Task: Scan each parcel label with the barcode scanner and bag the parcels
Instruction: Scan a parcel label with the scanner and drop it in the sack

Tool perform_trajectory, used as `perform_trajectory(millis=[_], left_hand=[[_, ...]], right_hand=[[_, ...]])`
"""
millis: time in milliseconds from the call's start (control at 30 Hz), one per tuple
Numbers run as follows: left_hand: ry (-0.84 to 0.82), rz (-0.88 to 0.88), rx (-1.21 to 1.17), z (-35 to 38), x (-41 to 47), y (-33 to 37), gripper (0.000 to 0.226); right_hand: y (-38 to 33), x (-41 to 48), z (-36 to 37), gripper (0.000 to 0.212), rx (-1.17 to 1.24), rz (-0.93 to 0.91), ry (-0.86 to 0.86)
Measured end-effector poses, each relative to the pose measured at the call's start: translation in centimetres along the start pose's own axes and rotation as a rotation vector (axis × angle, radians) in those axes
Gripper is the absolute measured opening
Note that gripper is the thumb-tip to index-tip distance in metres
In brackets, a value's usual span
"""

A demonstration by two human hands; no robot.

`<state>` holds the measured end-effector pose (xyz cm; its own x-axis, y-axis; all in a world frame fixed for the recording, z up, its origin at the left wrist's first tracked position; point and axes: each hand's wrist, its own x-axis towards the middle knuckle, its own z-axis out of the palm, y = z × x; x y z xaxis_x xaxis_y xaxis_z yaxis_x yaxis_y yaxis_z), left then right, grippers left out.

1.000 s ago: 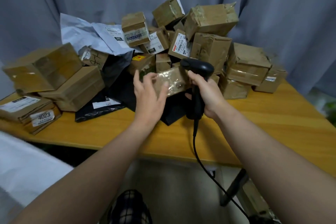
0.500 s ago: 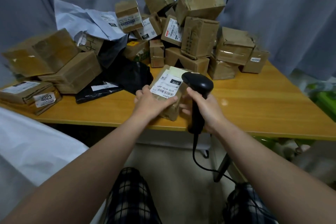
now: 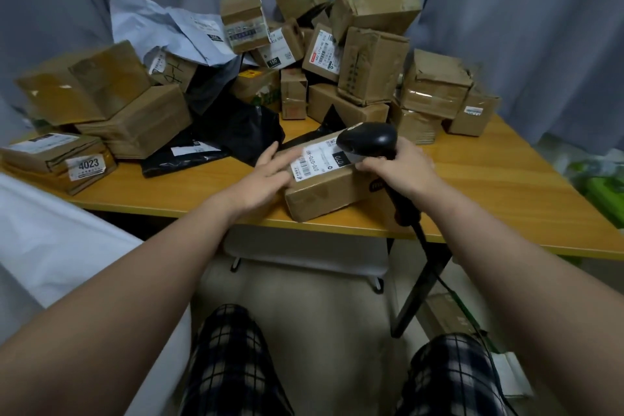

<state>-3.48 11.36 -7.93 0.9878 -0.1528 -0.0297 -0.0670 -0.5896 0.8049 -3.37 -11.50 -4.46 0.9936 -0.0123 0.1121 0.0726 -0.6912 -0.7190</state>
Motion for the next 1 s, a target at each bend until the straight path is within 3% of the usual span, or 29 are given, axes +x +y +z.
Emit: perform_trajectory(millis=[100,233,433,533,667,800,1000], left_hand=[[0.243,-0.105,-0.036,1.5,-0.6,-0.7,0.049],[0.347,-0.297,-0.336,2.9,-1.5,-0.6,0.043],[0.403,-0.158,-0.628,1.3,-1.4,0.5,0.056],[0.467,-0.057,-0.505,-0.5,-0.9,1.0,0.067],[0.397,0.112,-0.399,-2.4,-0.6,2.3,0.066],[0.318,0.23,-0.391,-2.0,-0.9,2.4,0.059],[0.253,0.181,-0.364,0.6,-1.3,0.1,0.107]], right_hand=[[0.8,-0.5,-0.3,0.017,0.158,0.043,-0.139],[2.3,-1.8,1.2,0.02,0.178,0.029,-0.048],[2.2,-3.7,3.4,0.023,0.293,-0.019,-0.057],[2.0,-4.1,3.8,0.026,0.286,-0.071,-0.021],[2.0,-4.3,3.5,0.012,0.474,-0.148,0.076],[1.8,-4.6,4.2,0.027,0.577,-0.21,0.128],[1.8,-4.8,5.4,0.037,0.726,-0.168,0.031]])
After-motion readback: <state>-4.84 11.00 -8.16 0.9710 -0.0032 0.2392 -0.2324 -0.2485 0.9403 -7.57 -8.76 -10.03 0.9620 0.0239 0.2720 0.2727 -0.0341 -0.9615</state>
